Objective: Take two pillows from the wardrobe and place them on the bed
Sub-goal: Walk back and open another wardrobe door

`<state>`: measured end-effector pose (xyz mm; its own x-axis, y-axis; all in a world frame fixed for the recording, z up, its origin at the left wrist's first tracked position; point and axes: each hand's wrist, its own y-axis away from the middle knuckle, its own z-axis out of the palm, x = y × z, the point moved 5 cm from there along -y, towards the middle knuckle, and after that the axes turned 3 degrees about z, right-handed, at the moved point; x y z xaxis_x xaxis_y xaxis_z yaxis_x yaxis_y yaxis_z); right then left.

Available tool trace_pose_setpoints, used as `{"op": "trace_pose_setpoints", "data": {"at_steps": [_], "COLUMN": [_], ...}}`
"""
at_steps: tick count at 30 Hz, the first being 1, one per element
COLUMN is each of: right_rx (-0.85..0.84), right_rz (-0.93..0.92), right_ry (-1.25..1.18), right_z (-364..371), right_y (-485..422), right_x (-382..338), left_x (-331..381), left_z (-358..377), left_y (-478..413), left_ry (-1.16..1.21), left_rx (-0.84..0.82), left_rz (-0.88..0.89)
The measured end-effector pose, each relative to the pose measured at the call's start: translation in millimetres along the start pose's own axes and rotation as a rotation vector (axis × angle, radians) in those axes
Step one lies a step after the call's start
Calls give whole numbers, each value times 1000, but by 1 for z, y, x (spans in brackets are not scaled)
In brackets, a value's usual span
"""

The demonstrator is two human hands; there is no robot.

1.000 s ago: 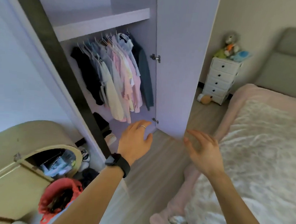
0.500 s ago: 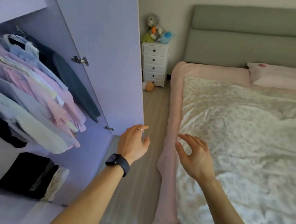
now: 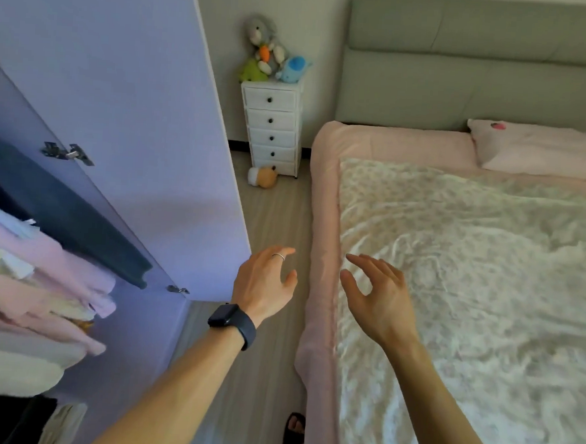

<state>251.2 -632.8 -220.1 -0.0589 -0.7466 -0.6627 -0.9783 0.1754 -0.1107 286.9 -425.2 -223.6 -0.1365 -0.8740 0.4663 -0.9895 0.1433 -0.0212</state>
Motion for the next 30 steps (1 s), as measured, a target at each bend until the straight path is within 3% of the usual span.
{"op": "trace_pose_setpoints", "data": {"at_steps": [20, 25, 30], "right_rx": [101, 119, 94], "right_rz": [-21, -24, -64], "right_ry": [20, 15, 0], "right_z": [24, 36, 60], "right_y": [-355, -432, -524], "right_x": [-55, -60, -69], "left_x": [3, 0, -25], "left_z": [-77, -80, -92], "left_y": [-368, -449, -527], "left_ry": [39, 35, 81], "left_rx": [128, 125, 257], "left_rz": [159, 135, 40]}}
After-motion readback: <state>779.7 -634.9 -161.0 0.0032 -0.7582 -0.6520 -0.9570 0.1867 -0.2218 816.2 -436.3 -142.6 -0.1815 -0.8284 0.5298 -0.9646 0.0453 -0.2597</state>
